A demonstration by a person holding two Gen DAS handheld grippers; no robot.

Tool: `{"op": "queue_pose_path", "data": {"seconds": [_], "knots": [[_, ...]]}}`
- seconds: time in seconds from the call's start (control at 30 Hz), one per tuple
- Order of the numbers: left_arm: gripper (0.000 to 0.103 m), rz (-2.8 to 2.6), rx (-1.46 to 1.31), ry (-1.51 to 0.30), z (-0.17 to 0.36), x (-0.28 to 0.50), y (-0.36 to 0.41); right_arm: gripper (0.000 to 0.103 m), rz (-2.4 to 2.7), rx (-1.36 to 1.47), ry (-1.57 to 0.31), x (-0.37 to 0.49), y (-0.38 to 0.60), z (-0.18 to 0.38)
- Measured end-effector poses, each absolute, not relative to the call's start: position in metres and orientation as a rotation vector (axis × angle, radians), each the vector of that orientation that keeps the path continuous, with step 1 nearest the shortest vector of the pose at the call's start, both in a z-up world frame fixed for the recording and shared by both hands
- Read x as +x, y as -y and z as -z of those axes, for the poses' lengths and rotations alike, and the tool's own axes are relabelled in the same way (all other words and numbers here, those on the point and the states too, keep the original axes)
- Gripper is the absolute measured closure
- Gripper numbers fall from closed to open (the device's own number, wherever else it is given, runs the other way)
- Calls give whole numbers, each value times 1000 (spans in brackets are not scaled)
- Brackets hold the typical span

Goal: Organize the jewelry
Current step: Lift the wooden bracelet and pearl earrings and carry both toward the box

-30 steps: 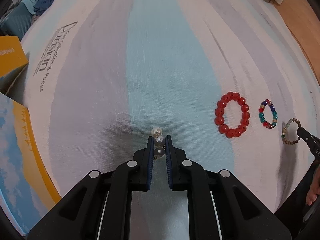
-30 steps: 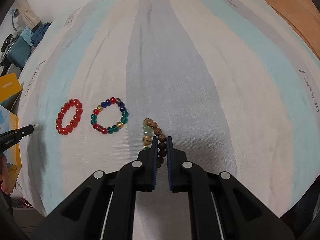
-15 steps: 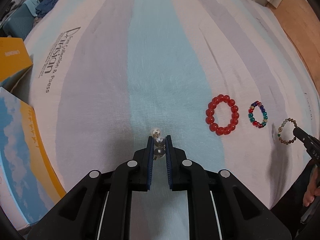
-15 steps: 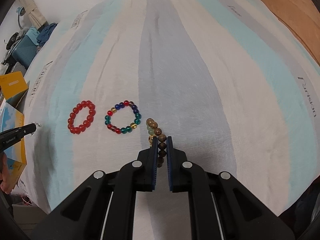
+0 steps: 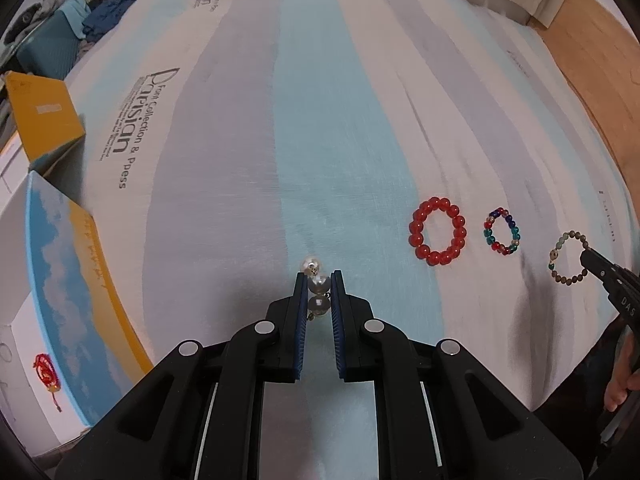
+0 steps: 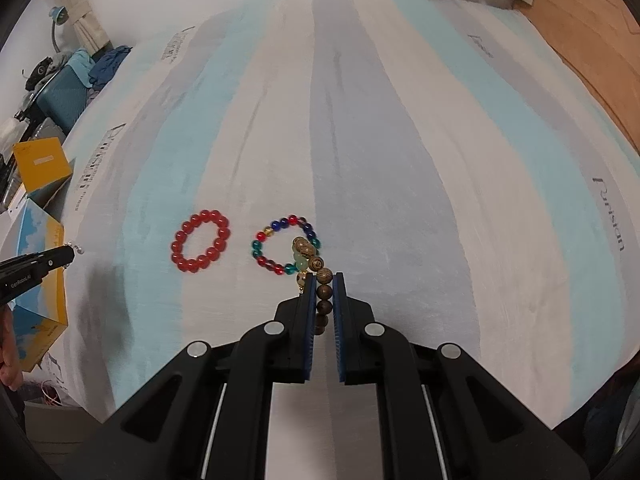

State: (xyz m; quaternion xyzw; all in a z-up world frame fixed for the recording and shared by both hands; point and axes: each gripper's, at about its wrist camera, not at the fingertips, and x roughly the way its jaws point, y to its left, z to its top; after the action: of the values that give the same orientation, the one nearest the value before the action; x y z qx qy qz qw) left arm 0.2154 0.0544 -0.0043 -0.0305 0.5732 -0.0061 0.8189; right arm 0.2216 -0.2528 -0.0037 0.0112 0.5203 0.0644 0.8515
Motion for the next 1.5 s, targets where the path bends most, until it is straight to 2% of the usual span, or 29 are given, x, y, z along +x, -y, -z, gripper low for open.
{"op": "queue_pose_path", "data": {"seconds": [1.03, 1.5], "knots": [[93, -80, -167, -1088, -73, 140, -184, 96, -346, -117, -993, 192, 70, -62], [93, -160, -214, -1061, -86, 98, -250, 96, -473, -177, -956, 160, -21, -82]]}}
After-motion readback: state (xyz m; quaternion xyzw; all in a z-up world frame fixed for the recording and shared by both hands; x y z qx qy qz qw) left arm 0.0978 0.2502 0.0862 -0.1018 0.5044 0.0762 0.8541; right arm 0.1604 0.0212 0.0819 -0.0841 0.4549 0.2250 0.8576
